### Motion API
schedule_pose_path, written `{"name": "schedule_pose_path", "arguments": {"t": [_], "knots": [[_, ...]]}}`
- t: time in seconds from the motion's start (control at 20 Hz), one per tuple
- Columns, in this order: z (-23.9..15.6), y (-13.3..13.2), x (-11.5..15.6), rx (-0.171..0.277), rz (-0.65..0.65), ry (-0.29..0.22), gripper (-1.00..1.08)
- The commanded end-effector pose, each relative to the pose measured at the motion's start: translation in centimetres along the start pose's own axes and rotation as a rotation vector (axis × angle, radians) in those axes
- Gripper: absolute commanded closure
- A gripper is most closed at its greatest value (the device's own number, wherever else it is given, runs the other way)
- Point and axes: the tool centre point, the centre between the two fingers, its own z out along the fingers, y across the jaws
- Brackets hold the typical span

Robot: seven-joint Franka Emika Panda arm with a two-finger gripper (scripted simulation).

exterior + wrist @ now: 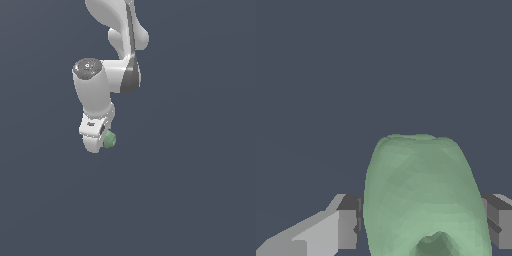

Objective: Pick up the object and move it to a goal position.

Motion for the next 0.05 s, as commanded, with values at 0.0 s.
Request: {"name": "schedule_pose_path", "arguments": {"t": [0.0], "knots": [[0.03, 0.02, 0.11, 0.000, -0.001, 0.000, 1.08]]}}
